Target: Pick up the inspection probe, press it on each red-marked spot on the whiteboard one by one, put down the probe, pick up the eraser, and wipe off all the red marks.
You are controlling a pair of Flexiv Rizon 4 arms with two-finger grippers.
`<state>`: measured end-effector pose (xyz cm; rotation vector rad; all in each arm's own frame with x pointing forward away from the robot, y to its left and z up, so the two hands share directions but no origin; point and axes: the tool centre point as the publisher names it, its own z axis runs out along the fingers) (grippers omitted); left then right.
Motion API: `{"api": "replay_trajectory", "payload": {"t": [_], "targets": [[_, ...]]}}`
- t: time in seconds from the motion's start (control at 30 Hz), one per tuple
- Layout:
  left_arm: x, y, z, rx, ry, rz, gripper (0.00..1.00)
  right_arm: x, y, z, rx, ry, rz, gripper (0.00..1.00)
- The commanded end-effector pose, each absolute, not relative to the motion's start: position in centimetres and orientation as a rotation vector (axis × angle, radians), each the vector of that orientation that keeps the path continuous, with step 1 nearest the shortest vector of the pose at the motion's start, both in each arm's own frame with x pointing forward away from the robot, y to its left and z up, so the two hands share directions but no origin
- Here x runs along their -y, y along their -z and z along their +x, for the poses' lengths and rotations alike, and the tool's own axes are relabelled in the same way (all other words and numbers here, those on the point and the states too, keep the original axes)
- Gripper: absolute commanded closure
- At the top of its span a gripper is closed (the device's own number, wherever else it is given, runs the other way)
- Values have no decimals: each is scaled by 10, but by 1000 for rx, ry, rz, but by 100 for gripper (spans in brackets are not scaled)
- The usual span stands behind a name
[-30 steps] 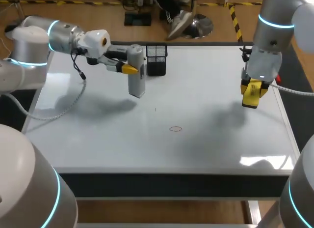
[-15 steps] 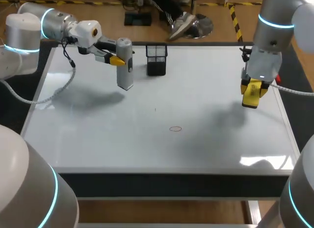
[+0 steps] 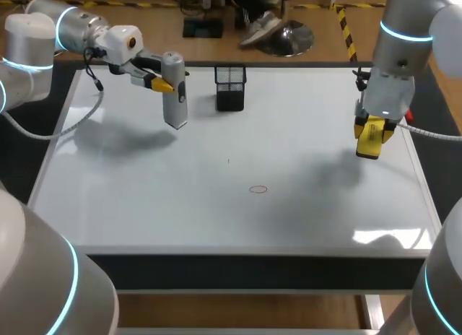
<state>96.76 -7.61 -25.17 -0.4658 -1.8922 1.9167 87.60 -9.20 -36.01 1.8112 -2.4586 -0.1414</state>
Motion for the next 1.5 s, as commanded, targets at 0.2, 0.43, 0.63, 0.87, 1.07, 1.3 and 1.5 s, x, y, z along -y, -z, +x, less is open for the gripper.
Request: {"api": "replay_trajectory", "payload": {"t": [0.2,0.43,0.63,0.87,1.07,1.3,1.5], "targets": [[74,253,973,1836,-1872,-532,100,93,359,876,2457,137,1813,100],[74,253,973,1836,-1872,-532,100,93,359,876,2457,137,1813,100],[74,253,973,1836,-1872,-532,100,78,368,863,2411,133,1836,100],[74,253,973,1836,-1872,-532,100,41,372,834,2367,91,1874,100],[74,253,973,1836,-1872,-532,100,3,368,809,2341,80,1964,100],[74,253,973,1836,-1872,-532,100,-48,372,791,2273,99,2029,100],[74,253,973,1836,-1872,-532,100,-97,373,783,2198,54,2066,100]]}}
